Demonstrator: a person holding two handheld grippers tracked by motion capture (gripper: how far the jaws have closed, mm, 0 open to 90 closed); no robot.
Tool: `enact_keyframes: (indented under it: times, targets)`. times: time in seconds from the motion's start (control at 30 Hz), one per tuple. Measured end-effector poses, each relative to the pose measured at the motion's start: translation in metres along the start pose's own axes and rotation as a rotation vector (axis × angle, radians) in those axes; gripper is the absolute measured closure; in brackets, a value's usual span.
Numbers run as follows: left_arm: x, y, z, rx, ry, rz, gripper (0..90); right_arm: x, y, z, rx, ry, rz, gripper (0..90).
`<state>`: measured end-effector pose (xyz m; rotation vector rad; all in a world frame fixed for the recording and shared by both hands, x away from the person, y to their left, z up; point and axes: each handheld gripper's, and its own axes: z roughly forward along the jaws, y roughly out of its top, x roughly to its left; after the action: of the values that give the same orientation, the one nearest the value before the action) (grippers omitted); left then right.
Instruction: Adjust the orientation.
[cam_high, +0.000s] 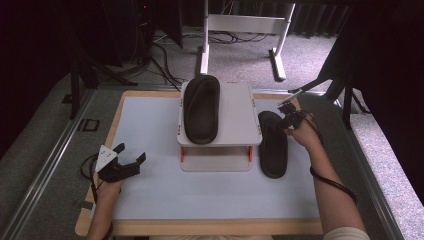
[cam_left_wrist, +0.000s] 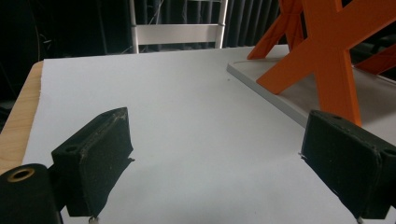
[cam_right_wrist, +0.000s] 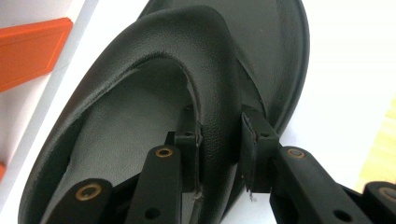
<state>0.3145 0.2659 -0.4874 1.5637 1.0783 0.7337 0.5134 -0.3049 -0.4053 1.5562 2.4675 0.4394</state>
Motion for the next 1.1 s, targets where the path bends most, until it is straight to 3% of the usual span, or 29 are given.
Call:
enact_keyframes:
  times: [0.43,0.63,0.83,1.1]
  targets:
    - [-0.001,0.000,0.000,0.002,0.002,0.003,8.2,-0.011,-0.003,-0.033,-0.008,0.032,0.039,72.4]
    - [0.001,0.000,0.000,0.001,-0.001,-0.010,8.3,-0.015,0.001,-0.058,-0.034,0.043,0.077,72.4]
    - [0.001,0.000,0.000,0.002,0.001,-0.011,8.3,-0.016,0.006,-0.083,-0.040,0.022,0.061,72.5]
    - [0.001,0.000,0.000,0.005,0.003,-0.013,8.3,-0.017,0.009,-0.110,-0.056,0.040,0.064,72.8]
